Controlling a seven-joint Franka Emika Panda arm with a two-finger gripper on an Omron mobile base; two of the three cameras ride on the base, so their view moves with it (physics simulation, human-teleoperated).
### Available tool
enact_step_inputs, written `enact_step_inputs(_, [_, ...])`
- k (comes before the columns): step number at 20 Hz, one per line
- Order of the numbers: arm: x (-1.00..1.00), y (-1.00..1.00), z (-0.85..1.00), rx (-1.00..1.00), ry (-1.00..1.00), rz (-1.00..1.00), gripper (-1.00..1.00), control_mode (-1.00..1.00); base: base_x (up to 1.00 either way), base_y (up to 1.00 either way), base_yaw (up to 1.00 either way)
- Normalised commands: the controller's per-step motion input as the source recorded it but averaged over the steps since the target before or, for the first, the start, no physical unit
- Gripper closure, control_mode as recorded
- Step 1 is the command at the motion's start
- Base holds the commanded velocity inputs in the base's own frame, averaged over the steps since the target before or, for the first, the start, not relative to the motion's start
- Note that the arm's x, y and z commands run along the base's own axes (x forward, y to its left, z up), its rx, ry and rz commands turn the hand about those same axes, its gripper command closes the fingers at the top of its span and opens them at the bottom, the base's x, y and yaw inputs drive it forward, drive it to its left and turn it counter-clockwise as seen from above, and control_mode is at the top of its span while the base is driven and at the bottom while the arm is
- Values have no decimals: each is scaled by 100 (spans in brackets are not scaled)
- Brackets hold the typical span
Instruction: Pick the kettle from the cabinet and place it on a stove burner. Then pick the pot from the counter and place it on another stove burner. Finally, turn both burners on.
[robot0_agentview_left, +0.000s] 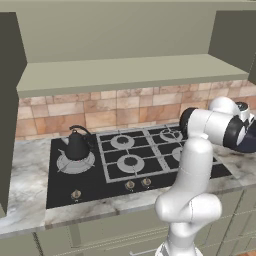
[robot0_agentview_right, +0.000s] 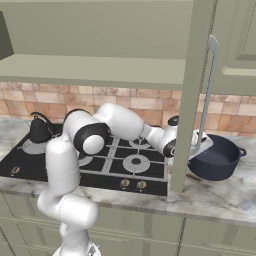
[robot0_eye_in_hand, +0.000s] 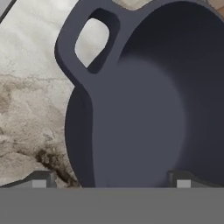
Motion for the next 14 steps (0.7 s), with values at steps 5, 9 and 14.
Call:
enact_step_inputs(5, [0, 0, -17, 0, 0, 0, 100, -100, 0, 0, 0])
enact_step_inputs(9, [0, 0, -12, 0, 0, 0, 100, -100, 0, 0, 0])
enact_step_inputs(14, [0, 0, -5, 0, 0, 0, 100, -100, 0, 0, 0])
